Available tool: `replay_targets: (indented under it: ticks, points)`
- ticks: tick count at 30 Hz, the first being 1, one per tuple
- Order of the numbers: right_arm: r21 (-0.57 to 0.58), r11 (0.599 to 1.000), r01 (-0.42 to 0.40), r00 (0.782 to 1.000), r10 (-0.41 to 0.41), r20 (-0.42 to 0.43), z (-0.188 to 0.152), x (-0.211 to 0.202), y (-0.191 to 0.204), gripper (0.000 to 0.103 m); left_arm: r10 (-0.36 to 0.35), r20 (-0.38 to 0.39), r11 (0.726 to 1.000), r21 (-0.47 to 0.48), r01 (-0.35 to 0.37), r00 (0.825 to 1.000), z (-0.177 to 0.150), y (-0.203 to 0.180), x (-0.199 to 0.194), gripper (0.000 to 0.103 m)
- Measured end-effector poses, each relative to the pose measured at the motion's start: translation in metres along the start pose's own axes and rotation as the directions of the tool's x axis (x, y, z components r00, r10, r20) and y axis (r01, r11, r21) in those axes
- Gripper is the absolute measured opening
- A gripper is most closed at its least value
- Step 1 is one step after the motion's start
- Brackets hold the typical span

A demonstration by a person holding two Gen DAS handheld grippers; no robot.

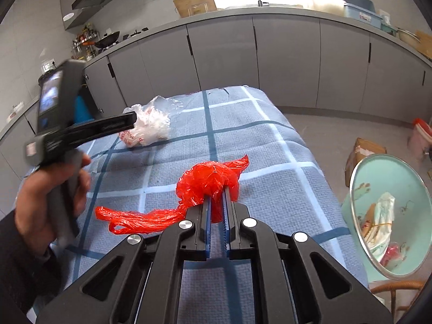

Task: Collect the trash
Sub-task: 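Grasp the red plastic bag with the right tool while the left tool grasps the clear bag, then lift and carry the red bag and clear bag over the green basin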

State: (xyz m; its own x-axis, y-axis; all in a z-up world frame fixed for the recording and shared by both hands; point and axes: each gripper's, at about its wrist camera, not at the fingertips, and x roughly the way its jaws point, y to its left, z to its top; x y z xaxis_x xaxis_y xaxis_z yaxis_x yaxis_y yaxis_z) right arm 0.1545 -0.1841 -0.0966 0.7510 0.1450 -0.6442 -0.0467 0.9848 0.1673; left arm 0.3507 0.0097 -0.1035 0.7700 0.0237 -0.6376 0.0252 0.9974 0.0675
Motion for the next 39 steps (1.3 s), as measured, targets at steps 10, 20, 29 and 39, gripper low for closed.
replay_targets:
  ticks: [10, 20, 29, 39]
  points:
    - [0.004, 1.0, -0.006, 1.0, 0.006, 0.0, -0.003, -0.004, -0.005, 0.008, -0.08, -0.097, 0.997, -0.016, 0.078, 0.992, -0.01, -0.01, 0.032, 0.056]
    - [0.007, 1.0, 0.01, 0.999, -0.01, 0.046, 0.0, -0.029, -0.006, 0.008, -0.127, -0.078, 0.991, 0.022, 0.129, 0.989, -0.024, -0.016, -0.009, 0.022]
    - [0.008, 1.0, 0.03, 0.996, -0.031, 0.082, -0.01, -0.062, -0.011, 0.008, -0.117, -0.005, 0.992, 0.047, 0.117, 0.993, -0.052, -0.02, -0.096, 0.022]
    - [0.014, 0.999, 0.047, 0.992, -0.049, 0.119, -0.021, -0.095, -0.017, 0.008, -0.114, 0.04, 0.988, 0.106, 0.109, 0.993, -0.075, -0.034, -0.16, 0.022]
